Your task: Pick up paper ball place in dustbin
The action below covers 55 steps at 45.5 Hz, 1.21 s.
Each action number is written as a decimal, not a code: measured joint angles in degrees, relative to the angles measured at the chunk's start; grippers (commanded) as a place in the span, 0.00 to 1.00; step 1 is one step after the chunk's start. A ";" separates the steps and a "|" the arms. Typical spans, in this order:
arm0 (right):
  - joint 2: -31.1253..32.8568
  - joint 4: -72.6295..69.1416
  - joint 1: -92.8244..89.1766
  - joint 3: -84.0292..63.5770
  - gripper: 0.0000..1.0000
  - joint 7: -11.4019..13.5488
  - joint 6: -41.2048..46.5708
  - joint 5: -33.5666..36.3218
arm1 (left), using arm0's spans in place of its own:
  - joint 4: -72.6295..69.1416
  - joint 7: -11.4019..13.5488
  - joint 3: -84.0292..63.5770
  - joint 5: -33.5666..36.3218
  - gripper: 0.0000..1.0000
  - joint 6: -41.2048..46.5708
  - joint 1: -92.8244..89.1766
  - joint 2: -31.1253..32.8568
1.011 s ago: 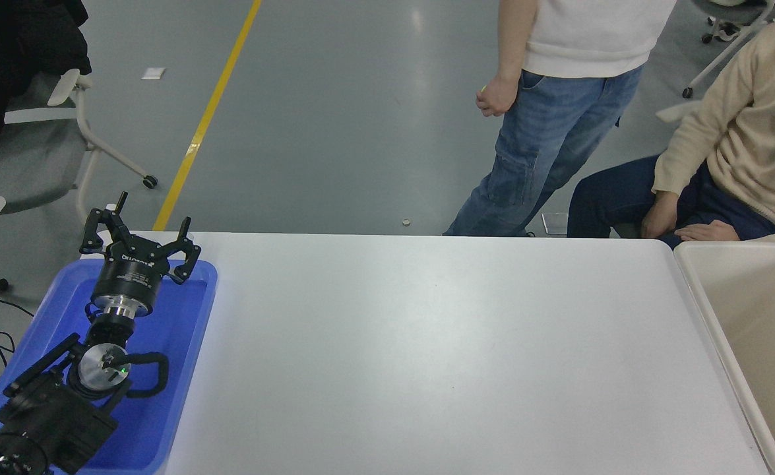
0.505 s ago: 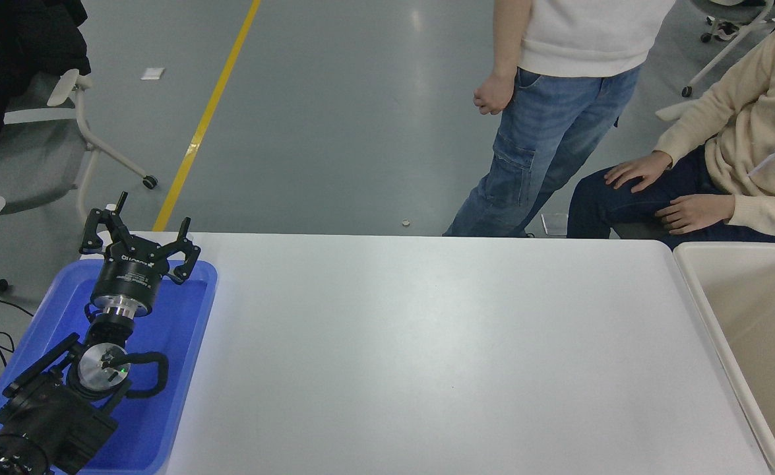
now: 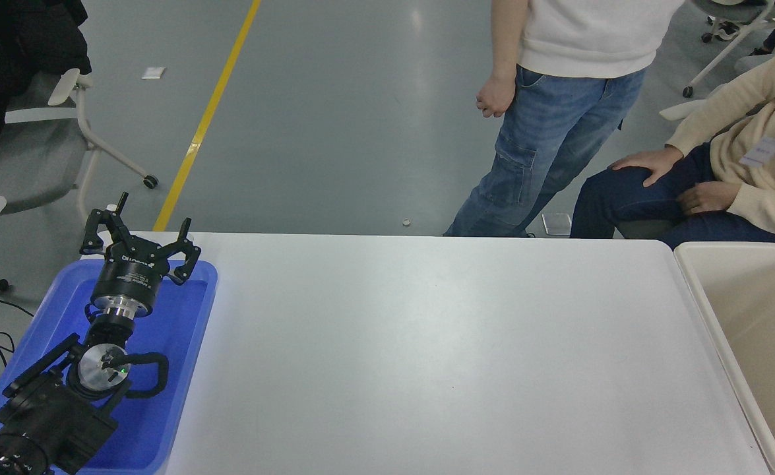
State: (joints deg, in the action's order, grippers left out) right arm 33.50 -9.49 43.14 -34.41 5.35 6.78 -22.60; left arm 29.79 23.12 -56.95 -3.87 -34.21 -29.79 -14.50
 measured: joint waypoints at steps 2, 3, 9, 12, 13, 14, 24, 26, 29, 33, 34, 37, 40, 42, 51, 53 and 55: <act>-0.19 0.17 -0.28 0.12 0.27 0.01 -0.40 0.00 | 0.00 0.00 0.00 0.00 1.00 0.00 0.00 0.00; -0.28 0.25 -0.44 0.16 0.35 0.01 -0.65 -0.01 | 0.00 0.00 0.00 0.00 1.00 0.00 0.00 0.00; -0.69 0.62 -1.15 0.36 0.88 -0.03 -2.80 -0.01 | 0.00 0.00 0.00 0.00 1.00 0.02 0.00 0.00; -0.82 0.67 -1.49 0.42 0.97 -0.04 -4.41 0.00 | 0.00 0.00 0.00 -0.01 1.00 0.02 0.00 0.00; -0.86 0.71 -1.61 0.45 0.97 -0.05 -5.21 0.00 | 0.00 0.00 0.00 -0.01 1.00 0.02 0.00 0.00; -0.89 0.75 -1.68 0.47 0.97 -0.05 -5.70 -0.01 | 0.00 0.00 0.00 -0.01 1.00 0.02 0.00 0.00; -1.21 0.77 -2.38 0.65 1.00 -0.08 -9.45 0.00 | 0.00 0.00 0.00 -0.01 1.00 0.02 0.00 0.00; -1.41 0.80 -2.47 0.67 1.00 -0.09 -9.93 0.00 | 0.00 0.00 0.00 -0.01 1.00 0.02 0.00 0.00; -1.78 0.87 -2.49 0.72 1.00 -0.09 -10.41 0.00 | 0.00 0.00 0.00 -0.01 1.00 0.02 0.00 0.00; -2.14 0.94 -2.46 1.11 1.00 -0.09 -10.95 -0.01 | 0.00 0.00 0.00 -0.02 1.00 0.02 0.00 0.00; -2.23 0.96 -2.41 1.44 1.00 -0.09 -11.11 -0.01 | 0.00 0.00 0.00 -0.02 1.00 0.02 0.00 0.00; -2.36 1.00 -2.30 2.71 1.00 -0.09 -11.39 0.01 | 0.00 0.00 0.00 -0.03 1.00 0.02 0.00 0.00; -2.42 1.00 -2.25 4.86 1.00 -0.09 -11.53 0.01 | 0.00 0.00 0.00 -0.03 1.00 0.02 0.00 0.00; -2.43 1.00 -2.19 6.48 1.00 -0.10 -11.62 0.03 | 0.00 0.00 0.00 -0.02 1.00 0.02 0.00 0.00; -1.02 -0.59 -1.66 22.03 1.00 -0.26 -11.71 0.01 | 0.01 0.01 0.00 -0.03 1.00 -0.06 0.00 0.00; -0.30 -1.63 -1.64 26.44 1.00 -0.26 -11.62 0.01 | 0.01 0.01 0.00 -0.06 1.00 -0.07 0.00 0.00; 0.70 -3.31 -1.65 31.59 1.00 -0.28 -11.52 0.01 | 0.01 0.01 0.00 -0.06 1.00 -0.08 0.00 0.00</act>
State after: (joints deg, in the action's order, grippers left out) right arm 34.20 -12.80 41.49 -2.82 5.07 -4.74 -22.59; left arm 29.81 23.14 -56.95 -3.93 -34.28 -29.80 -14.51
